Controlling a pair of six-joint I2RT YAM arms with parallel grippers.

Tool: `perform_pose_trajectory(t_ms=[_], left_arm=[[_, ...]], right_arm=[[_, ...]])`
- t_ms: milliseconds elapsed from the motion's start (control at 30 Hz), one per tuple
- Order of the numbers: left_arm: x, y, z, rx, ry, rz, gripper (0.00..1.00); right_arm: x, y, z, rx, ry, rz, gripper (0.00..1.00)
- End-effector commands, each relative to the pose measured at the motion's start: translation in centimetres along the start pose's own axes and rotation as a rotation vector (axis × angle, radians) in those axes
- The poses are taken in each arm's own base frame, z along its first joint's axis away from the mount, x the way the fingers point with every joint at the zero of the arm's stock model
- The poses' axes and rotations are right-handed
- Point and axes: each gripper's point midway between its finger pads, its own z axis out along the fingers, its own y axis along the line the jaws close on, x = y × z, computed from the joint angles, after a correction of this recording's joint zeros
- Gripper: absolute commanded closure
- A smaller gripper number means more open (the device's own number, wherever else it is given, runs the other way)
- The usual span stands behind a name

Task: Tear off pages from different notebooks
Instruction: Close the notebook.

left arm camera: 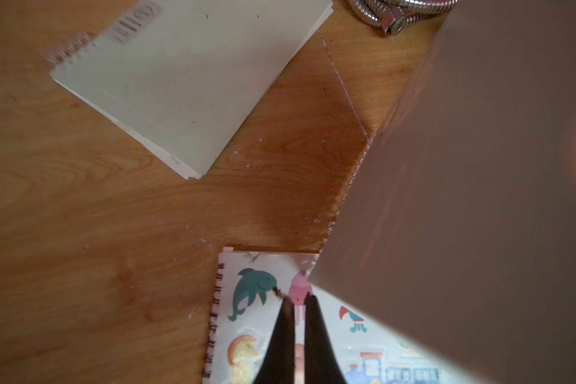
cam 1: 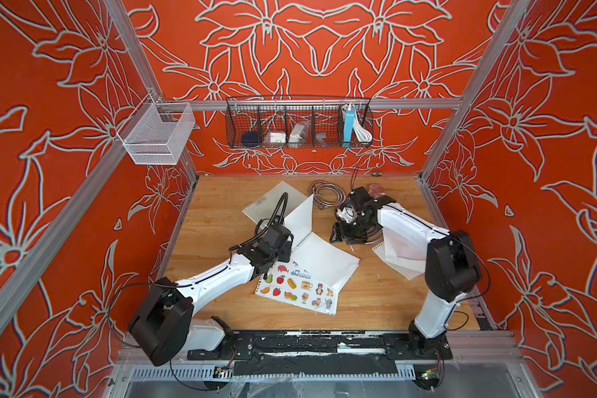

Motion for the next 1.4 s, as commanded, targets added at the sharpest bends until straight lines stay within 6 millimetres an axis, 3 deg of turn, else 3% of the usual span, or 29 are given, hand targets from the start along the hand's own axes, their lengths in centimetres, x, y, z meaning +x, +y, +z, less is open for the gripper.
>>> perform_pose_trajectory(t_ms=[0, 167, 333, 367, 500, 533, 667, 833, 900, 1000, 1133, 1233, 1367], left_arm=[[-0.8, 0.7, -1.5, -0.127, -0.075, 0.145, 1.00], [-0.2, -3.0, -2.4, -0.006, -0.086, 0.260, 1.00], [3.4, -9.2, -4.4, 0.363, 0.052, 0.337, 1.00], [4.1, -10.2, -5.1, 0.436, 0.086, 0.337, 0.94], [6.1, -13.4, -8.5, 0.700, 0.208, 0.330, 0.49], [6.4, -14.1, -9.3, 0.757, 0.235, 0.323, 0.44], [7.8, -16.2, -11.4, 0.940, 0.327, 0.283, 0.37], [9.4, -18.2, -12.9, 1.116, 0.468, 0.227, 0.34], [10.0, -18.9, -12.8, 1.165, 0.523, 0.191, 0.34], [11.0, -19.7, -12.2, 1.207, 0.601, 0.136, 0.34], [11.9, -20.5, -12.2, 1.217, 0.624, 0.126, 0.32], [12.8, -20.8, -12.0, 1.210, 0.638, 0.122, 0.31], [13.4, -21.3, -11.7, 1.195, 0.655, 0.130, 0.31]], right_arm=[[-0.9, -1.8, -1.4, -0.028, -0.118, 0.137, 0.19], [1.2, -2.9, -1.5, -0.093, -0.053, 0.243, 0.19], [4.8, -4.0, -0.2, -0.103, 0.039, 0.334, 0.18], [5.1, -4.4, -0.1, -0.097, 0.032, 0.359, 0.18], [5.9, -6.5, -0.4, -0.060, -0.034, 0.474, 0.17], [5.9, -6.9, -0.7, -0.046, -0.055, 0.499, 0.17], [6.3, -8.7, -2.1, 0.027, -0.156, 0.584, 0.17], [7.3, -11.4, -6.4, 0.127, -0.422, 0.699, 0.15], [6.7, -11.3, -8.3, 0.126, -0.528, 0.673, 0.15], [4.7, -9.3, -11.0, 0.049, -0.634, 0.559, 0.15], [1.7, -5.3, -12.9, -0.084, -0.649, 0.408, 0.16], [-1.5, -1.5, -14.7, -0.192, -0.694, 0.280, 0.17], [-4.3, 5.5, -15.1, -0.278, -0.652, 0.060, 0.18]])
